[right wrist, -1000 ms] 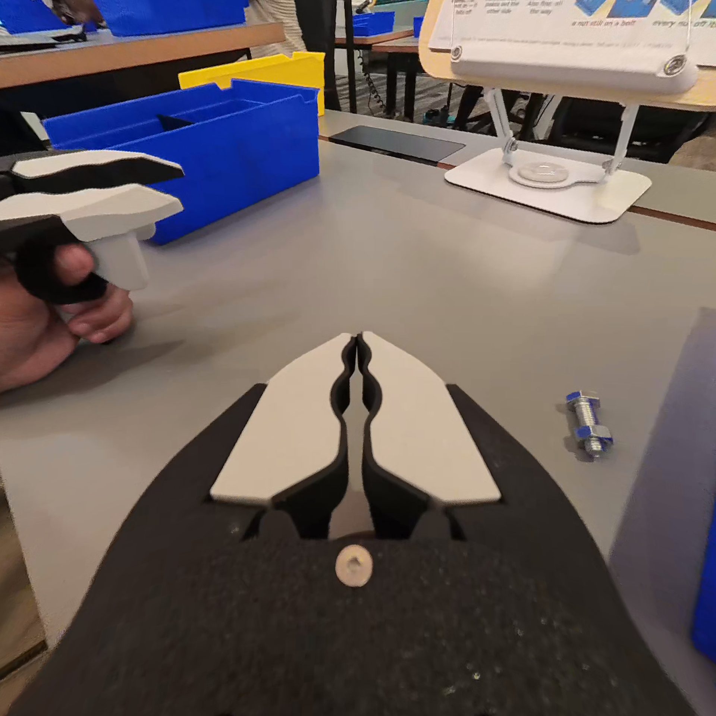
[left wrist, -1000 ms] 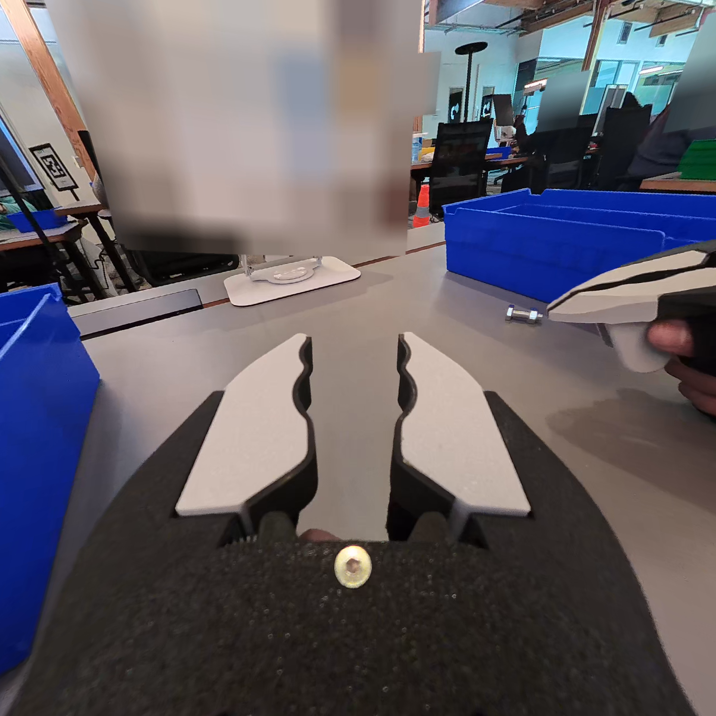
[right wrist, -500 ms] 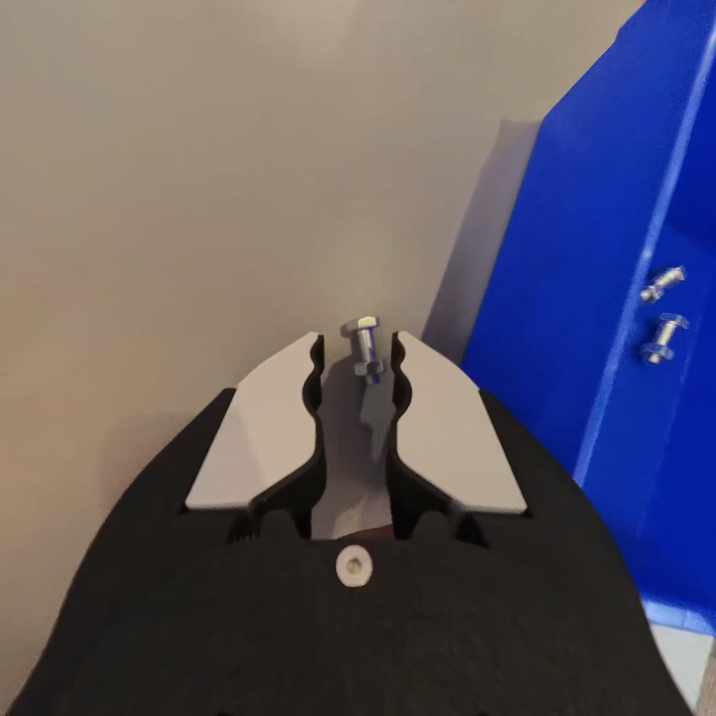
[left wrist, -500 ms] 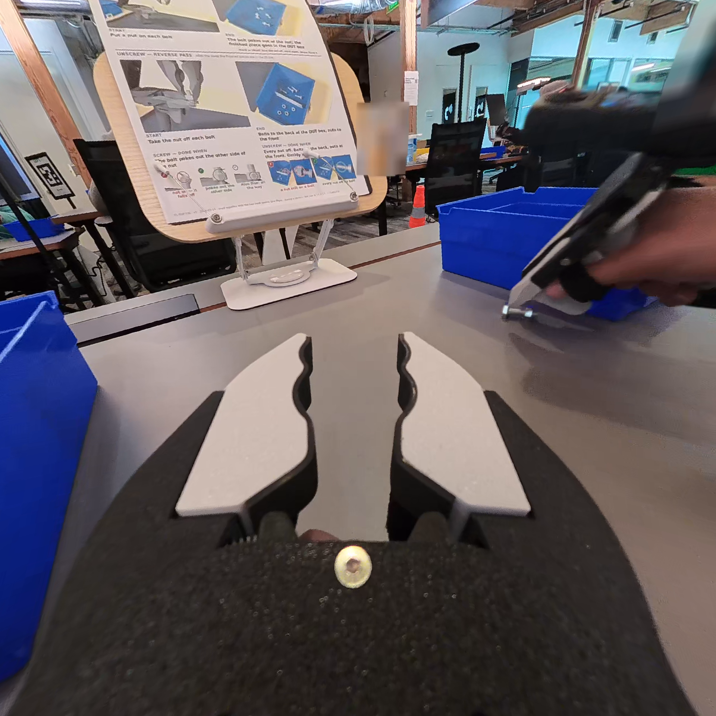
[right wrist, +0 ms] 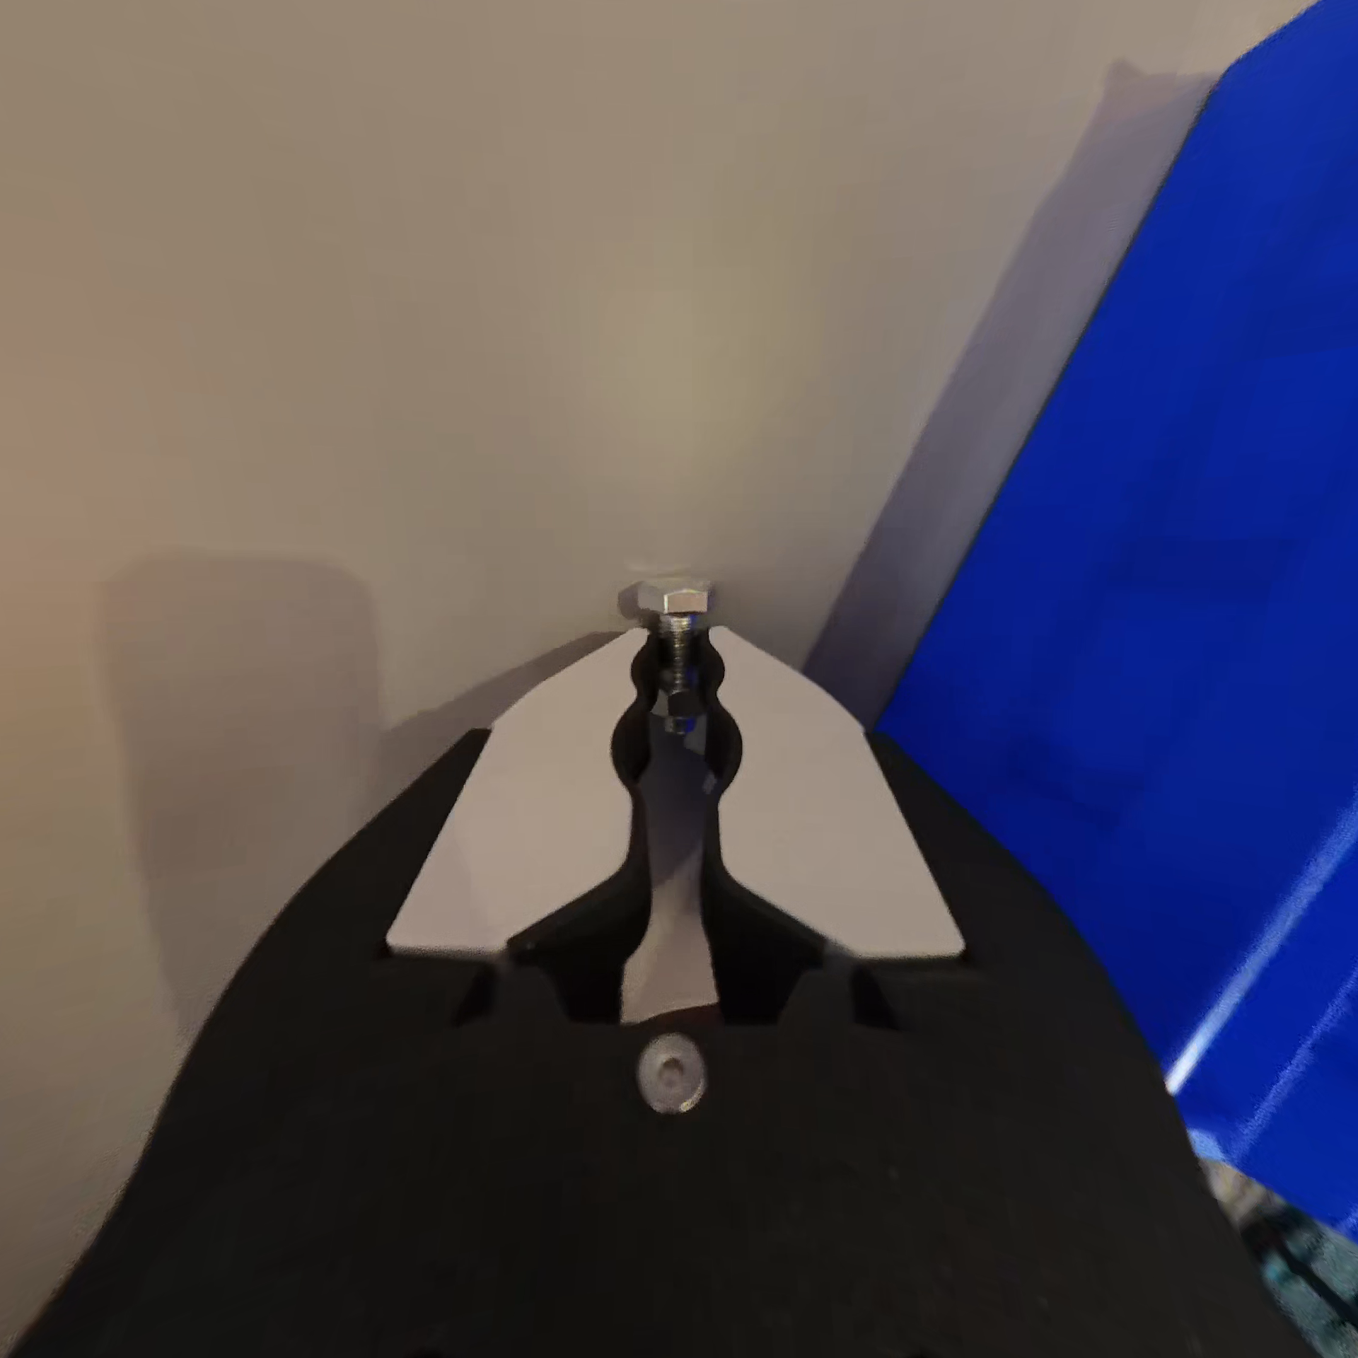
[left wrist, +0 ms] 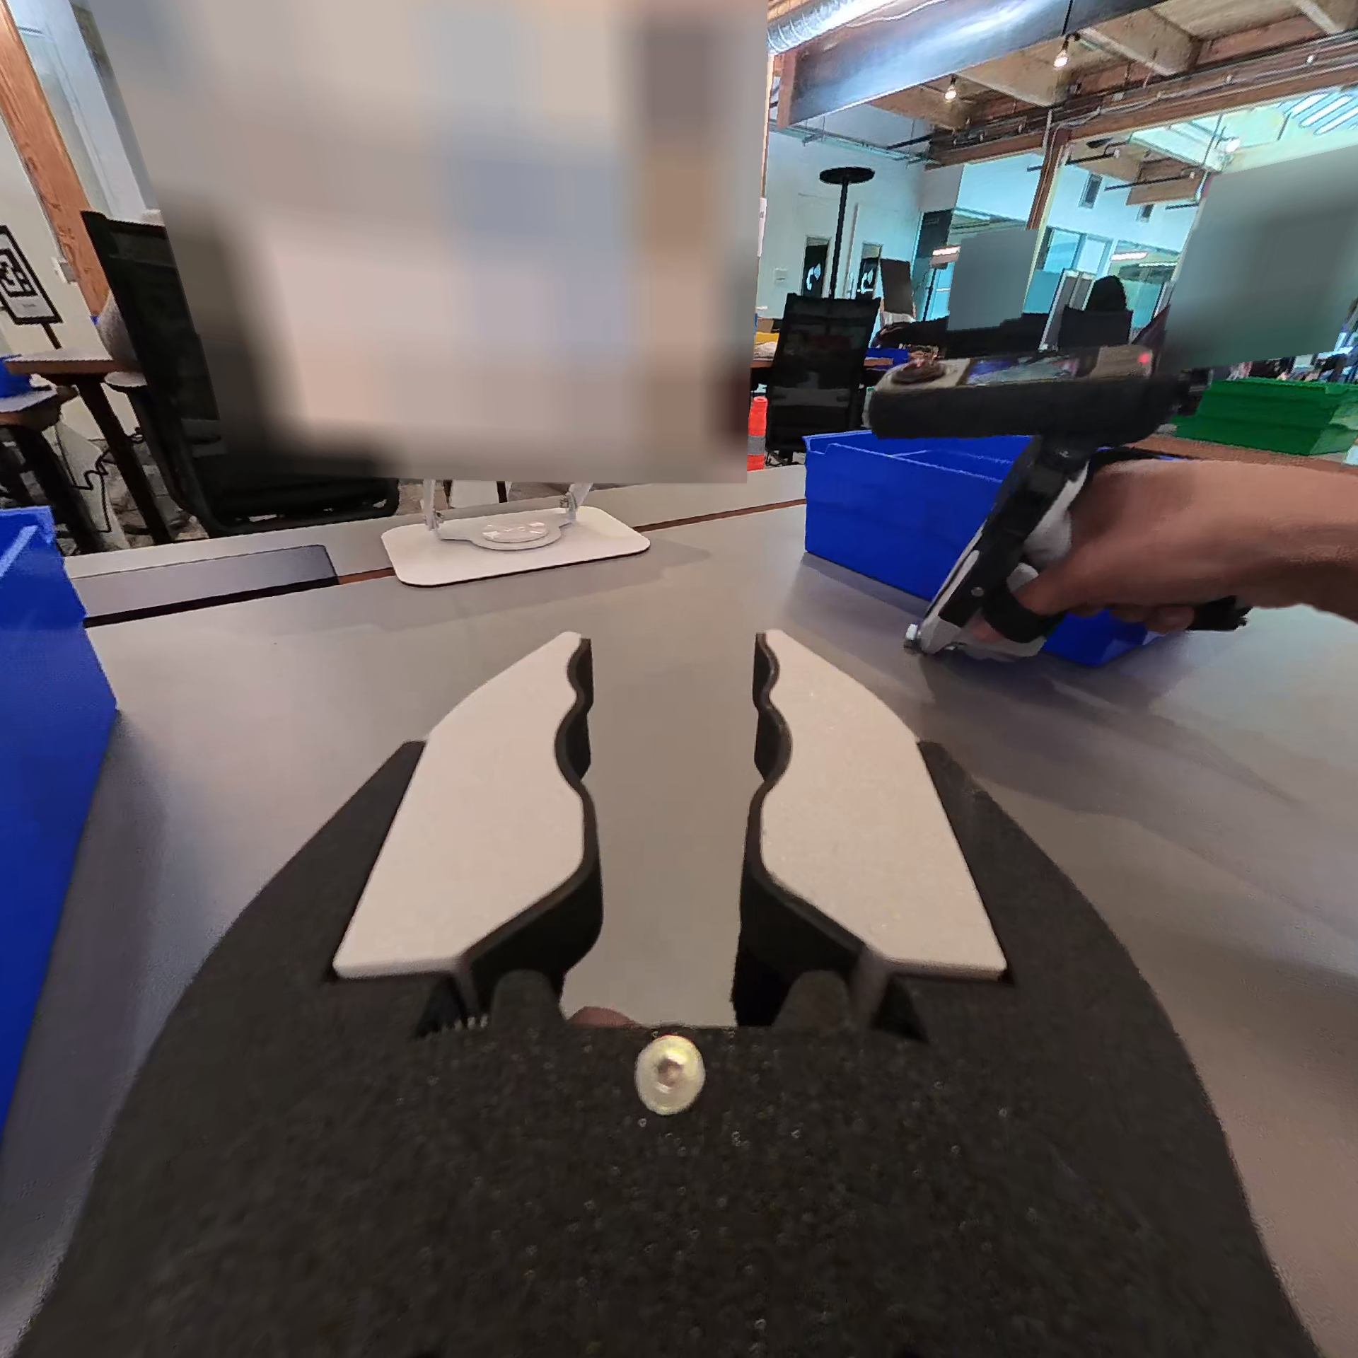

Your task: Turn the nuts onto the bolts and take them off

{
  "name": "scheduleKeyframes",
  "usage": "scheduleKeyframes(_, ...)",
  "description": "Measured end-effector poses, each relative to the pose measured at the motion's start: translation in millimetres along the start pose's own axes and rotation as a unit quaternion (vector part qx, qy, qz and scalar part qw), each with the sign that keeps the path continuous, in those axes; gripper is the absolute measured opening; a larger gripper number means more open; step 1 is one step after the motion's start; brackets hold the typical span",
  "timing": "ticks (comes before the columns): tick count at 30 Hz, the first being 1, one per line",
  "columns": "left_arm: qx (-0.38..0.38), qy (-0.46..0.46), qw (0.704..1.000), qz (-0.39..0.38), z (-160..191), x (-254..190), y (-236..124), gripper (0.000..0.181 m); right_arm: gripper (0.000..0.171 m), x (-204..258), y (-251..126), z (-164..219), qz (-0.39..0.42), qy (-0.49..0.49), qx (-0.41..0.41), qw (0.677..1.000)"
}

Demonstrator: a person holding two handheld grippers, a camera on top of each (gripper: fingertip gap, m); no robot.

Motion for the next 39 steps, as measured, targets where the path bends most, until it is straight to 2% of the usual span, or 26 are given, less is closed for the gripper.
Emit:
scheduleKeyframes(2, -0.005, -0.003, 1.0, 0.0, -0.8, 0.8, -1.2, 0.041, 0.01, 2.1, -13.2, -11.2, 0.009, 0.01, -0.066, 0.998)
scheduleKeyframes(4, -0.009, -0.008, 1.0, -0.001, -1.3, 2.0, -2.1, 0.041, 0.01, 8.3, -45.0, -30.7, 0.008, 0.018, -0.176, 0.984)
scheduleKeyframes(8, -0.019, -0.016, 1.0, -0.005, -3.0, 4.4, -4.6, 0.04, 0.009, 30.8, -121.2, -51.5, -0.005, 0.05, -0.392, 0.919)
scheduleKeyframes(10, -0.025, -0.021, 0.999, -0.01, -3.8, 6.2, -6.0, 0.039, 0.009, 46.9, -142.9, -45.3, -0.03, 0.078, -0.455, 0.887)
scheduleKeyframes(13, -0.028, -0.024, 0.999, -0.011, -4.2, 7.2, -6.7, 0.039, 0.009, 64.9, -152.7, -26.5, -0.065, 0.132, -0.501, 0.853)
scheduleKeyframes(16, -0.027, -0.018, 0.999, -0.013, -4.2, 6.1, -6.5, 0.039, 0.009, 71.3, -151.5, -9.9, -0.063, 0.146, -0.51, 0.845)
scheduleKeyframes(20, -0.022, -0.004, 1.0, -0.016, -3.8, 3.5, -5.2, 0.039, 0.009, 39.3, -166.8, 3.8, -0.023, 0.148, -0.522, 0.84)
scheduleKeyframes(23, -0.02, 0.002, 1.0, -0.017, -3.6, 2.4, -4.4, 0.038, 0.009, -36.8, -173.9, 8.8, 0.039, 0.156, -0.493, 0.855)
scheduleKeyframes(24, -0.02, 0.003, 1.0, -0.017, -3.8, 2.3, -4.4, 0.038, 0.009, -66.1, -166.3, 9.0, 0.045, 0.162, -0.462, 0.871)
scheduleKeyframes(26, -0.022, 0.003, 1.0, -0.016, -4.1, 2.3, -4.5, 0.038, 0.009, -121.6, -133.8, 7.6, 0.048, 0.169, -0.381, 0.908)
scheduleKeyframes(28, -0.023, 0.001, 1.0, -0.016, -4.1, 2.8, -4.6, 0.038, 0.01, -161.4, -79.2, 11.2, 0.026, 0.166, -0.261, 0.951)
scheduleKeyframes(31, -0.023, 0.0, 1.0, -0.013, -4.1, 2.5, -4.7, 0.038, 0.01, -180.7, -9.8, 27.5, -0.046, 0.158, -0.096, 0.982)
scheduleKeyframes(34, -0.023, -0.001, 1.0, -0.009, -4.1, 2.0, -4.6, 0.038, 0.01, -180.8, 29.0, 48.4, -0.059, 0.121, 0.029, 0.99)
scheduleKeyframes(36, -0.022, -0.001, 1.0, -0.006, -3.9, 1.4, -4.2, 0.038, 0.01, -178.2, 40.6, 57.7, -0.056, 0.099, 0.081, 0.99)
scheduleKeyframes(39, -0.02, 0.002, 1.0, -0.004, -3.6, 0.6, -3.7, 0.038, 0.011, -173.9, 49.9, 61.9, -0.062, 0.096, 0.105, 0.988)
Point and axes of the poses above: each gripper's, where its closed fingertips meet, y out along the fingers, z out of its underside, x = y × z across the jaws, the point moved 4 cm from there along -y, back along the fingers, and after that the axes turned 9 degrees about z, right-handed, at the moved point
